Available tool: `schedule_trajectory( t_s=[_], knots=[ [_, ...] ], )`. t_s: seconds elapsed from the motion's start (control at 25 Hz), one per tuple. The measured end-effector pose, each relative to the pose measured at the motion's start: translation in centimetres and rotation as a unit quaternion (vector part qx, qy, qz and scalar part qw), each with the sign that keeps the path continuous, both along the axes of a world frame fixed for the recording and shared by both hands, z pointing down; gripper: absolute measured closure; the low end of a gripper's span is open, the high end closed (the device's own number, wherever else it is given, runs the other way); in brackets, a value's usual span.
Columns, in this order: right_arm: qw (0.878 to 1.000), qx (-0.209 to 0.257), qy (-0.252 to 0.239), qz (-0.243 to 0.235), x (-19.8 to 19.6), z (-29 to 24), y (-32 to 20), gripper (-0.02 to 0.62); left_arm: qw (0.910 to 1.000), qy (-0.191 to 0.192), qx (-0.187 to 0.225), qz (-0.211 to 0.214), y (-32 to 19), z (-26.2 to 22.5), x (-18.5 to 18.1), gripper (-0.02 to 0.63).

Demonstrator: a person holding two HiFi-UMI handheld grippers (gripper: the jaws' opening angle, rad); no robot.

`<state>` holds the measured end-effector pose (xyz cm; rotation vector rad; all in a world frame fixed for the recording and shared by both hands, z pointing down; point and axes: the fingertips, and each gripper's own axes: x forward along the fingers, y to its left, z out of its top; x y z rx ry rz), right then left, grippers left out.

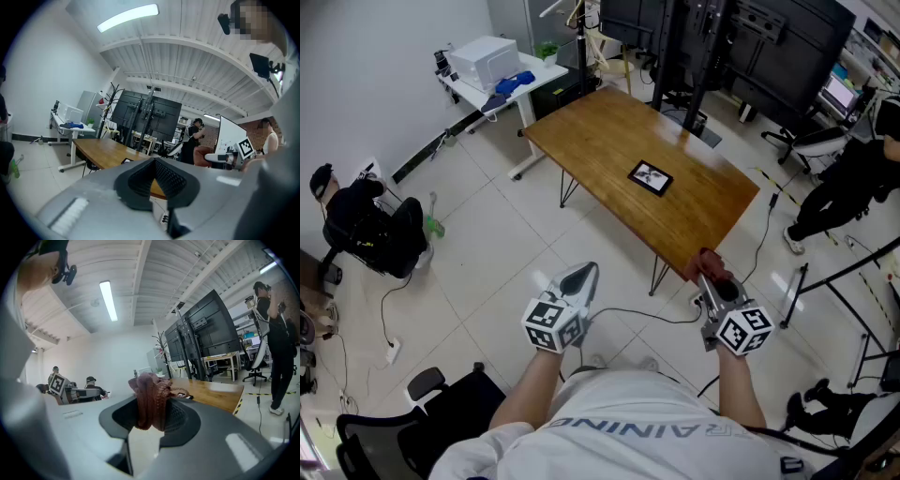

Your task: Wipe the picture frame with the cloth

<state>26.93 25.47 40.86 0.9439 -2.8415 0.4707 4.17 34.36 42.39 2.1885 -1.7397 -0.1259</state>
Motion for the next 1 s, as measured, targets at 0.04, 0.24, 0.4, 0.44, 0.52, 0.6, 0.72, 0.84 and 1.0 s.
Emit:
schedule_trajectory(
  t_s=[0.04,0.24,0.4,0.44,0.52,0.6,0.72,0.84,1.0],
  knots=[
    [1.0,0.003,0.001,-0.002,-1.0,0.0,0.2,0.474,1.0,-0.001,0.0,0.001,0.2,0.1,-0.9,0.601],
    [1.0,0.004,0.008,-0.013,-5.5,0.3,0.7,0.472,0.9999,0.006,-0.007,-0.005,0.9,1.5,-5.3,0.601],
    [1.0,0.0,0.021,-0.024,-7.3,0.2,-0.3,0.472,0.9995,0.025,-0.014,-0.012,0.8,2.4,-6.6,0.601],
    [0.999,0.0,0.021,-0.026,-7.7,0.1,-0.8,0.472,0.9995,0.026,-0.015,-0.012,0.4,2.4,-6.9,0.601],
    [0.999,0.001,0.02,-0.03,-8.6,0.0,-2.1,0.474,0.9995,0.025,-0.014,-0.013,-0.7,2.3,-7.5,0.601],
    [0.999,-0.001,0.017,-0.033,-9.6,0.2,-3.6,0.472,0.9995,0.023,-0.015,-0.015,-2.0,2.3,-8.3,0.601],
    [0.999,-0.005,0.011,-0.04,-11.4,1.0,-6.1,0.472,0.9994,0.018,-0.02,-0.02,-3.9,2.8,-9.9,0.601],
    [0.999,-0.01,0.005,-0.047,-13.0,1.7,-9.4,0.472,0.9994,0.01,-0.023,-0.025,-7.0,3.0,-11.5,0.601],
    [0.999,-0.017,-0.008,-0.042,-13.8,1.9,-15.1,0.472,0.9993,-0.003,-0.025,-0.026,-13.0,2.2,-12.7,0.601]
  ],
)
